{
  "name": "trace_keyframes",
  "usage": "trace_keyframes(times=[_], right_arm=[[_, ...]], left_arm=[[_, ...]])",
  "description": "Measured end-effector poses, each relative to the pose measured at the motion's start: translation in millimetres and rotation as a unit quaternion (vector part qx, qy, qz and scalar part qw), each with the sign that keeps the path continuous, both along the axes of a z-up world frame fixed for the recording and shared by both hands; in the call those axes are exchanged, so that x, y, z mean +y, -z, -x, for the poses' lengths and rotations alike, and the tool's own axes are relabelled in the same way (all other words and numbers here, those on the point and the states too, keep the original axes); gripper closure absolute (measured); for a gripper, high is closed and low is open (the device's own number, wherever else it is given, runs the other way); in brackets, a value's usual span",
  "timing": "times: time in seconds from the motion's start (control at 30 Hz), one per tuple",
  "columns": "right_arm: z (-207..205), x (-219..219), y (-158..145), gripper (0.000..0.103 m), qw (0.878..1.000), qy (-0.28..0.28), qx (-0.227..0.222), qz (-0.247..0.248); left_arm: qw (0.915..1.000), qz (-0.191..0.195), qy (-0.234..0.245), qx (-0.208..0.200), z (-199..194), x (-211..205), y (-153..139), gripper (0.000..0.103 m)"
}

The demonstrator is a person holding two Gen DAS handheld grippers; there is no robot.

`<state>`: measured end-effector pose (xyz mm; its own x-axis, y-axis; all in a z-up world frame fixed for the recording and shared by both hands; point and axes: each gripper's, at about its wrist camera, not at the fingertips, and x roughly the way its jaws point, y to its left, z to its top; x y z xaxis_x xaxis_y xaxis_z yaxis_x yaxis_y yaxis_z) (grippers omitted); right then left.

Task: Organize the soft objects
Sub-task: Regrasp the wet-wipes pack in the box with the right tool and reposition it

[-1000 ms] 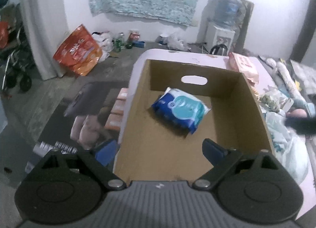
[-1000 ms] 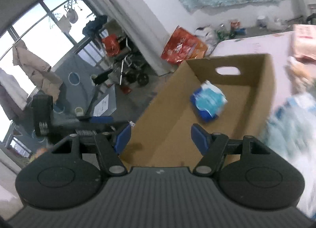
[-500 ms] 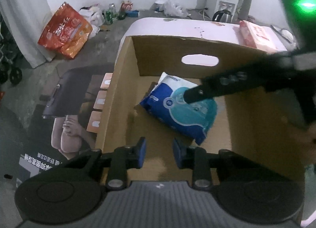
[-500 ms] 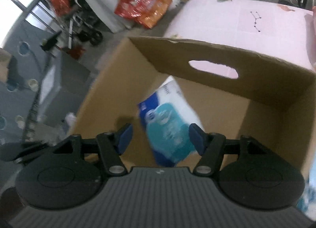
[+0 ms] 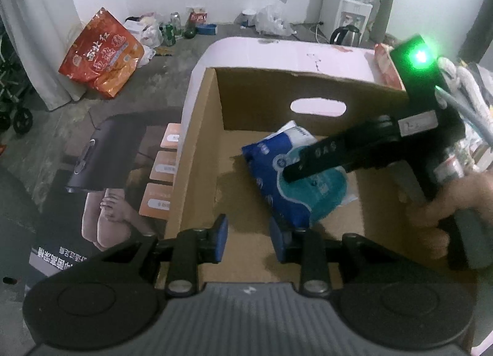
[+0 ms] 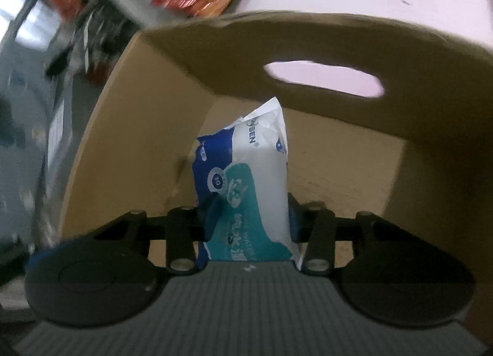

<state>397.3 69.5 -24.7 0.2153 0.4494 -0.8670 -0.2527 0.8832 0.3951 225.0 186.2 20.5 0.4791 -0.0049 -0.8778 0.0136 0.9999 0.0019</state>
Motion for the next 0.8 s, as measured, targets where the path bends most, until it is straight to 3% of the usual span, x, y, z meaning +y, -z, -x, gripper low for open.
trace_keyframes(times=[0.1,0.27,0.33,0.43,0.5,0.63,0.73,0.8], right_arm=[[-1.6,-14.6,5.8,0.066,0.996,0.078,0.014,-0.046],[8.1,-14.3,21.7,0.067,0.982,0.147,0.03,-0.115],[9.1,-11.9,29.8,0.064,0.975,0.164,0.046,-0.143],[11.0,-8.6,34.1,0.047,0.969,0.165,0.064,-0.172],[12.1,-10.8,26.6,0.032,0.969,0.162,0.056,-0.176],[20.4,-30.3,0.8,0.028,0.968,0.163,0.036,-0.19],[35.2,-52.0,-35.0,0.026,0.965,0.154,0.01,-0.213],[55.8,-72.9,-66.8,0.023,0.964,0.138,-0.018,-0.226]], left_arm=[[0.9999,0.009,-0.002,-0.007,3.2,4.3,-4.8,0.066],[0.9998,0.016,-0.005,-0.013,6.4,8.8,-8.3,0.059],[0.9997,0.019,-0.007,-0.016,8.0,10.0,-9.5,0.056],[0.9995,0.024,-0.009,-0.018,10.8,11.1,-11.4,0.052],[0.9993,0.03,-0.011,-0.021,14.6,11.2,-13.6,0.048],[0.9985,0.042,-0.012,-0.034,25.9,11.6,-25.8,0.04],[0.997,0.052,-0.011,-0.055,40.2,9.0,-42.1,0.025],[0.9956,0.058,-0.006,-0.073,52.4,5.2,-54.7,0.01]])
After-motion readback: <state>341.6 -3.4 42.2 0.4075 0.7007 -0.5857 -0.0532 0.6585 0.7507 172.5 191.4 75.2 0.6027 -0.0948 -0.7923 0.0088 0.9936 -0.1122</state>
